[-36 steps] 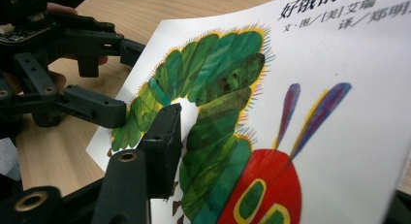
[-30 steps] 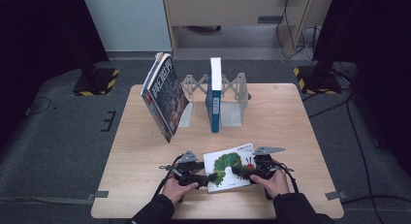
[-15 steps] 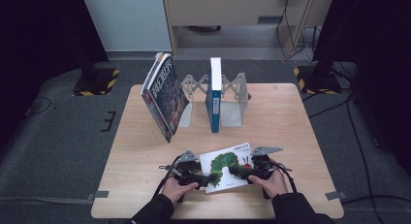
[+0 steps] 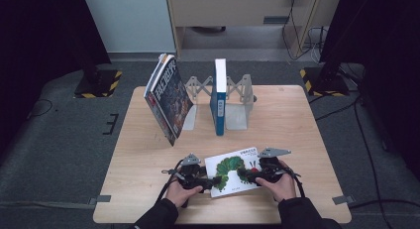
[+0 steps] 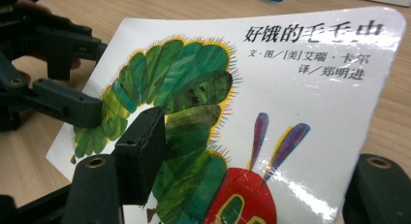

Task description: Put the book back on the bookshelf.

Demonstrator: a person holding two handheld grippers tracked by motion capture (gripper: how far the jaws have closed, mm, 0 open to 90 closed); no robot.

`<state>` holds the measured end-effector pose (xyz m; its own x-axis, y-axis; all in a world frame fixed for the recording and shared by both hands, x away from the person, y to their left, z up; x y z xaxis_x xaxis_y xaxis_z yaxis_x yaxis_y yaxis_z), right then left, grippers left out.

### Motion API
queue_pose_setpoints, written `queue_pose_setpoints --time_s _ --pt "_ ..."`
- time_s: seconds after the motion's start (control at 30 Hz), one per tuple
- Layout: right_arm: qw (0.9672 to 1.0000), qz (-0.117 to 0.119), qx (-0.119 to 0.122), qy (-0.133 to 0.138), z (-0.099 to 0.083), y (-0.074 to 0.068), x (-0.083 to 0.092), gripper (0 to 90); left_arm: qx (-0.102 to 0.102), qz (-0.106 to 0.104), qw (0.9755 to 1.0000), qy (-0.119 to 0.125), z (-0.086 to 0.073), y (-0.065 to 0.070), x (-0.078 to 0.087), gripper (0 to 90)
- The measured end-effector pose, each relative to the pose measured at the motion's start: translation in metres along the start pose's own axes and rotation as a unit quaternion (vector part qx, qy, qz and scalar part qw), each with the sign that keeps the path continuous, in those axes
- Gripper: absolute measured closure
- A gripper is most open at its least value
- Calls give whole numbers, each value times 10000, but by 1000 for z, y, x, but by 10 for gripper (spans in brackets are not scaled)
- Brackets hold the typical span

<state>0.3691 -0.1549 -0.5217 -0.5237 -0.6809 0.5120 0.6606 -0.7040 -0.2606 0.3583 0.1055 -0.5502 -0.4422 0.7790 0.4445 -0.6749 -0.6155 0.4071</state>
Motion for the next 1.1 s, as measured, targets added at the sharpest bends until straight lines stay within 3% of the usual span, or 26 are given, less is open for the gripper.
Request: queue_pose_setpoints --time_s 0.07,0.2,0.4,0.7,0.73,0.8,1.1 --pt "9999 -15 -104 -11 0 0 1 343 7 1 10000 4 0 0 0 254" --pt "9997 -244 -22 -61 0 4 3 292 22 3 10000 1 0 0 0 279" --pt "9981 -617 22 -77 -1 9 6 300 43 42 10000 16 0 0 0 311" --pt "9966 -800 -157 -110 -5 17 9 276 7 84 10000 0 0 0 0 351" --pt "9956 -858 -235 -302 -8 21 9 272 -9 65 10000 -12 0 1 0 360" --pt "9951 -867 -337 -327 -13 22 6 255 4 63 10000 -8 0 1 0 360" --pt "9939 -910 -558 -283 -14 21 4 259 81 16 10000 14 0 -1 0 361"
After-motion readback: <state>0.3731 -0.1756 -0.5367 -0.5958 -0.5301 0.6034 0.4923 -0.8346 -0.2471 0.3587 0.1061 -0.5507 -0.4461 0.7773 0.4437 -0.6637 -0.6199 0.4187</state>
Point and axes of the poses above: each handheld gripper's, and its own axes: x roughly backward along the jaws, z roughly out of its top, y roughly to its right, the point moved 2 cm from there along -x, roughly forward along the jaws, and after that the axes turned 7 degrees about y, right-handed, at the moved point
